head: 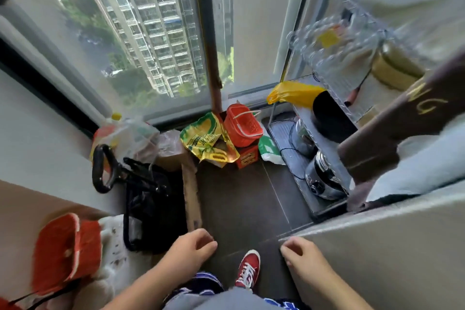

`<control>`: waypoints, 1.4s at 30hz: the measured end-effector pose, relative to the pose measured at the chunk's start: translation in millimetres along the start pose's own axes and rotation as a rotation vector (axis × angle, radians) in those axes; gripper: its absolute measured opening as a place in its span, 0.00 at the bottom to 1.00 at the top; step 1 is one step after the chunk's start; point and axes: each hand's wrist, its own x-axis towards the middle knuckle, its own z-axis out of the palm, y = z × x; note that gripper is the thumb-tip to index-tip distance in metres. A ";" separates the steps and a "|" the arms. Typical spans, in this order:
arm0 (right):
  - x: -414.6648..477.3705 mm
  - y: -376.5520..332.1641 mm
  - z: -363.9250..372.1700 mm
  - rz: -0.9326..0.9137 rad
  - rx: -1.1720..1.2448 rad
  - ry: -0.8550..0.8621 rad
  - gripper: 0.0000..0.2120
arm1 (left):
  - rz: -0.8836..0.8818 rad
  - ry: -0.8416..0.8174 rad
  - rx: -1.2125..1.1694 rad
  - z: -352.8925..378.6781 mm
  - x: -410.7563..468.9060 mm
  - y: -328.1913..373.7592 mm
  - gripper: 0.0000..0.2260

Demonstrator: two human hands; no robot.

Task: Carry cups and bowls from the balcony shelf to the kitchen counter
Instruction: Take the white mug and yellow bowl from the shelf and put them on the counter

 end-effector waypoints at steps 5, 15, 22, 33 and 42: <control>12.8 -95.7 -41.2 -0.227 0.024 0.084 0.09 | 0.248 0.067 -0.108 -34.3 30.5 106.0 0.05; 31.0 -240.2 -139.2 -0.530 0.284 0.473 0.05 | 0.714 0.128 -0.205 -127.5 82.4 271.6 0.07; 41.2 -357.2 -227.9 -0.740 0.315 0.786 0.05 | 1.037 0.097 -0.344 -215.6 130.4 407.2 0.03; 24.5 -513.6 -365.1 -1.015 0.121 1.178 0.02 | 1.506 0.184 -0.304 -338.8 156.1 596.2 0.04; -19.4 -601.0 -447.9 -1.058 -0.132 1.405 0.02 | 1.717 0.331 -0.224 -422.7 147.2 722.7 0.03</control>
